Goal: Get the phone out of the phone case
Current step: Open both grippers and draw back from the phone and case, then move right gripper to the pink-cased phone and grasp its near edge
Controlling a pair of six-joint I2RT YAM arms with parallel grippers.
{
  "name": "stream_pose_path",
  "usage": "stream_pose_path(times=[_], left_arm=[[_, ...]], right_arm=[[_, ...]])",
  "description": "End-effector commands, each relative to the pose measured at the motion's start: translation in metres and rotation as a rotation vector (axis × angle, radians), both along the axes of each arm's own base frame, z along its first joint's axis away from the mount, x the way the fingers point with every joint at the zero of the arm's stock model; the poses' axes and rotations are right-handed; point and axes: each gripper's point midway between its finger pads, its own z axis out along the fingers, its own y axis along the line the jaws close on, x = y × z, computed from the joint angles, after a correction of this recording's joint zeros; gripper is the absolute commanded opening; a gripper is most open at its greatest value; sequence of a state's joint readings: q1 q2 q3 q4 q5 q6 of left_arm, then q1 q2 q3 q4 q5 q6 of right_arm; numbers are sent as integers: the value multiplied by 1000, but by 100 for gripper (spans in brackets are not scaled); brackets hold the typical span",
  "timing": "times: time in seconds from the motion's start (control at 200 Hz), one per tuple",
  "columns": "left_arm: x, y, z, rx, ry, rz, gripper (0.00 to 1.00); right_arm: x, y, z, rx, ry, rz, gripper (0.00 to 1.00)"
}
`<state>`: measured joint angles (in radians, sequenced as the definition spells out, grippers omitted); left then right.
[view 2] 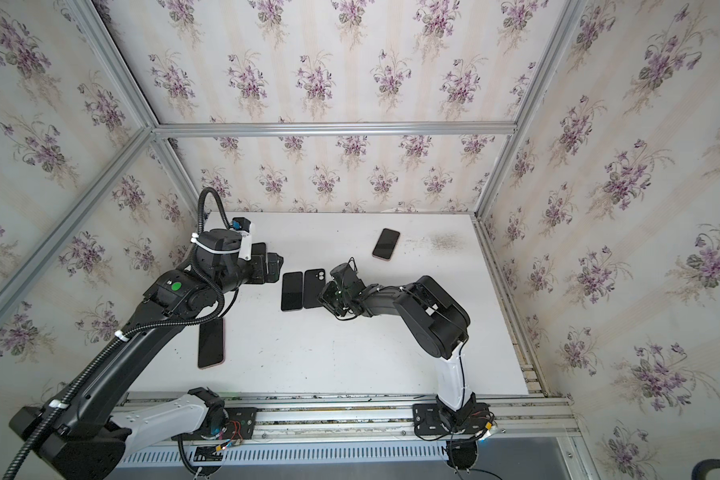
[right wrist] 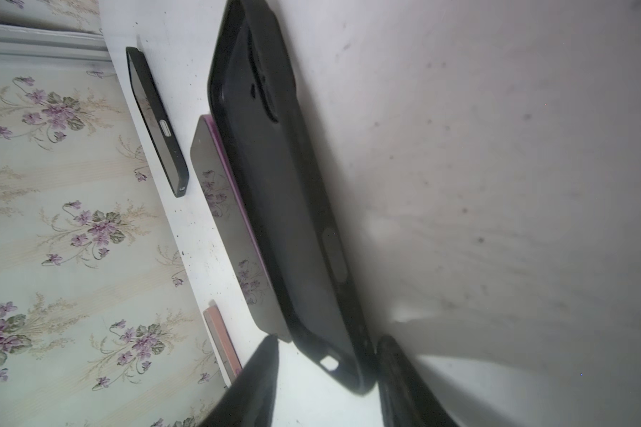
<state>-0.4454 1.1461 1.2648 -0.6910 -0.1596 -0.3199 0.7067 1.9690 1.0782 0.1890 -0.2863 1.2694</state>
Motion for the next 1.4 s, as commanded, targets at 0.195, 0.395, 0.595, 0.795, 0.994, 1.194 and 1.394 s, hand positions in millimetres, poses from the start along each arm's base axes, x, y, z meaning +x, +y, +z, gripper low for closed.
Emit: stream_pose_path(times=[0.195,0.395,0.595,0.795,0.994,1.194,1.394], left_arm=[[4,-2,17,-45,-26,17,100],[10,-6,40,-64,-69,-2,100],[19,-17,58,-96,-93,-32,100],[28,-31,64,-124,-88,-70,100],[27,-36,65,-151,-85,-82,100],[19,-35,55,-156,-65,-70,100],[5,-32,41,-168,-36,-65,100]], right_arm=[[-13,-34,28,-141,-68,87,72],[-4,-80,78,-332,-205,170,85],[27,-154,114,-533,-282,123,99],[69,-205,134,-703,-334,115,99],[112,-234,130,-710,-282,84,99],[151,-237,111,-730,-230,103,99],[178,-237,80,-741,-150,103,99]])
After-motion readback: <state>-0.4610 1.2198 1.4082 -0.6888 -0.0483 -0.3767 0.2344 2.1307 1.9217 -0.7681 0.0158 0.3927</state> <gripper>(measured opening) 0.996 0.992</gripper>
